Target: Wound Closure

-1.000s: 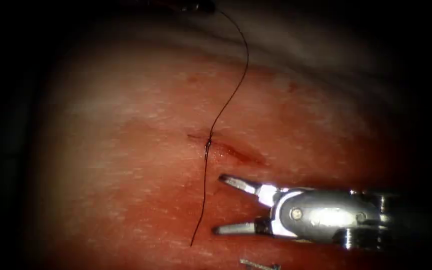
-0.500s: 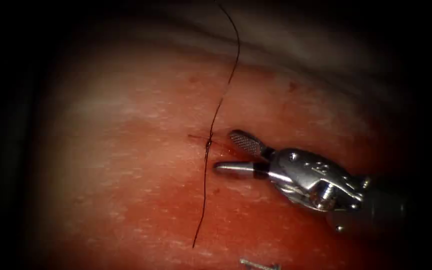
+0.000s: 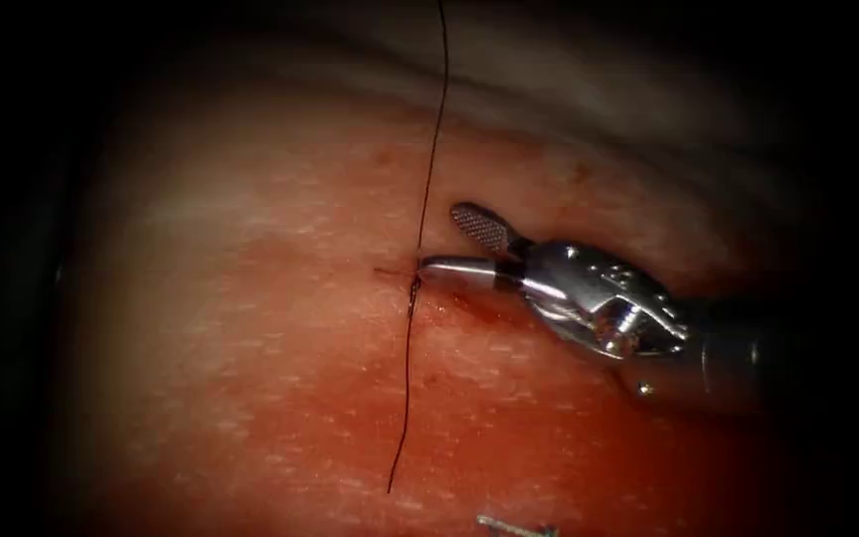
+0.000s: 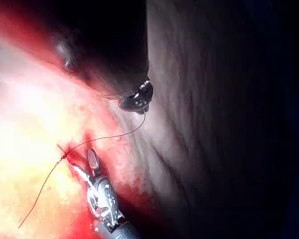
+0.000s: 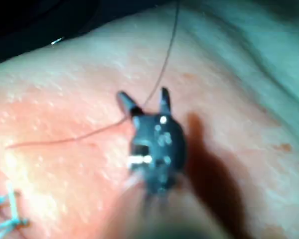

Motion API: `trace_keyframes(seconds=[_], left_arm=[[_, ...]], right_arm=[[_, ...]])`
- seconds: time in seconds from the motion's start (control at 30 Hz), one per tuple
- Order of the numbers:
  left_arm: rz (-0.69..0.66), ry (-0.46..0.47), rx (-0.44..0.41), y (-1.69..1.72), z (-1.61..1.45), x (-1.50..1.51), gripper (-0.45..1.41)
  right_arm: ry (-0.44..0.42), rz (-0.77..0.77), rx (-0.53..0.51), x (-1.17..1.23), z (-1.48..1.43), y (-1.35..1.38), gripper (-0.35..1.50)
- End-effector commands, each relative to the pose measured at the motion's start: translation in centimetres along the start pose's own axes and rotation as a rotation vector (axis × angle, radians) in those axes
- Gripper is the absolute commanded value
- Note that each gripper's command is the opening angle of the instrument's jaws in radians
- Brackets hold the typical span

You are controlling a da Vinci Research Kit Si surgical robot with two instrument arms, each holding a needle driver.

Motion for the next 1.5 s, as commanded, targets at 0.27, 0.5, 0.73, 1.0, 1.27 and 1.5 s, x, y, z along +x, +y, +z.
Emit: trace_keyframes(seconds=[0.27,0.5,0.73,1.0,1.27,1.5], left_arm=[[0.004,0.012,0.000,0.04,0.00,0.00,-0.35],[0.005,0.024,0.002,0.06,-0.07,0.10,-0.35],[0.016,0.029,0.001,0.11,-0.13,0.20,-0.35],[0.027,0.042,0.003,0.15,-0.20,0.28,-0.35],[0.029,0.048,0.009,0.16,-0.24,0.31,-0.35],[0.030,0.048,0.009,0.19,-0.24,0.31,-0.35]], right_arm=[[-0.016,-0.001,0.024,-0.16,0.44,0.00,1.30],[-0.019,0.013,0.040,-0.19,0.63,-0.05,1.30],[-0.021,0.030,0.049,-0.20,0.72,-0.08,1.30],[-0.029,0.032,0.058,-0.23,0.86,-0.11,1.28],[-0.055,0.027,0.081,-0.26,0.82,-0.15,-0.35],[0.087,-0.077,0.115,0.00,0.69,-0.13,0.14]])
